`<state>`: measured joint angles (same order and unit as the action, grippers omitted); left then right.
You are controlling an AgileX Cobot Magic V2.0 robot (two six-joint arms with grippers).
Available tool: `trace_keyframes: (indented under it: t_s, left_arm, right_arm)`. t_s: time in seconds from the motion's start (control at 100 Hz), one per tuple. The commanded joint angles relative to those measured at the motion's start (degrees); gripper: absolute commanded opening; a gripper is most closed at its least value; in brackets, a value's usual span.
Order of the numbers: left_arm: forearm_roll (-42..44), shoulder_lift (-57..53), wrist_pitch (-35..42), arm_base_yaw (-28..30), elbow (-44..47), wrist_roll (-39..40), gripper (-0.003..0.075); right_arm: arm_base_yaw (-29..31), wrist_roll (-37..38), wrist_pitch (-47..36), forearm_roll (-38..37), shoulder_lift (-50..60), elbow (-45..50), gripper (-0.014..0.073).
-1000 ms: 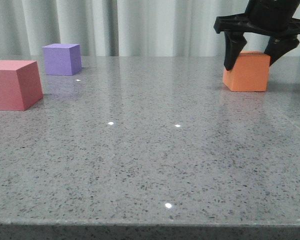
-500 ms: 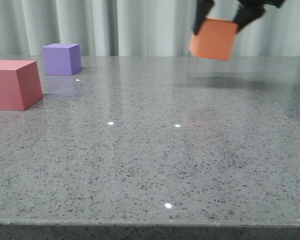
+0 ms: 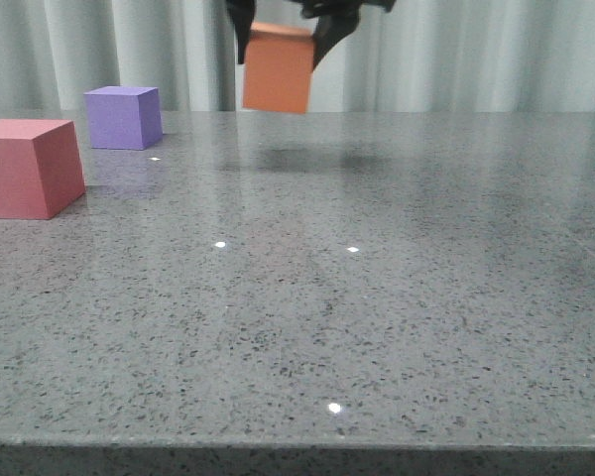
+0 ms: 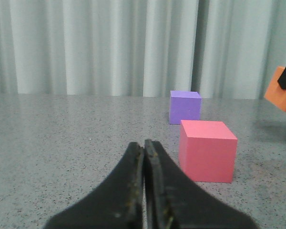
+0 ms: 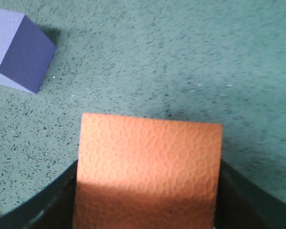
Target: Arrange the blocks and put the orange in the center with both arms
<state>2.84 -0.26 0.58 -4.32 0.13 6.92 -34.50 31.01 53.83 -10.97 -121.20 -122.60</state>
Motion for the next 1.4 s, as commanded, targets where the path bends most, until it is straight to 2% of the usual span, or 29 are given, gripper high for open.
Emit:
trace_keyframes:
  t_s: [0.0,0.37,0.44,0.57,0.63,0.81,1.06,1.22,1.39]
  left_arm:
    - [-0.3,-2.0,4.5,0.2,2.4,0.3,-0.002]
    - [-0.3,-2.0,4.5,0.2,2.4,0.3,-0.002]
    - [-0.3,-2.0,4.5,0.2,2.4,0.3,-0.002]
    - [-0.3,-2.0,4.5,0.2,2.4,0.3,-0.002]
    - [-0.3,-2.0,4.5,0.2,2.4,0.3,-0.002]
    - [-0.3,-2.0,4.5,0.2,2.4,0.3,-0.002]
    - [-0.3,-2.0,4.5,0.2,2.4,0.3,-0.002]
    - [-0.3,-2.0,4.5,0.2,2.4,0.3,-0.002]
    - [-0.3,-2.0,4.5,0.2,2.4,0.3,-0.002]
  right_arm:
    - [-1.0,0.4,-0.5,-1.7,0.4,-5.3,0.0403]
    - [-2.2,0.8,1.5,-1.2,-5.1,-8.0,0.041]
    - [-2.2,0.8,1.5,-1.1,-5.1,-8.0,0.0461]
    - [-2.4,0.8,0.9,-1.0,-5.0,-8.0,0.0627]
    - [-2.4,0.8,0.9,-0.9,-4.9,-8.2,0.0667]
    - [-2.4,-0.1,1.9,-0.9,-4.2,-11.1,0.0665]
    - [-1.3,-7.4,5.0,-0.8,0.2,-14.1,0.0665]
    - [1.9,-11.0,9.5,-1.7,3.5,-13.9,0.0665]
    - [7.9,-13.8,15.7,-2.0,5.6,-13.8,0.0665]
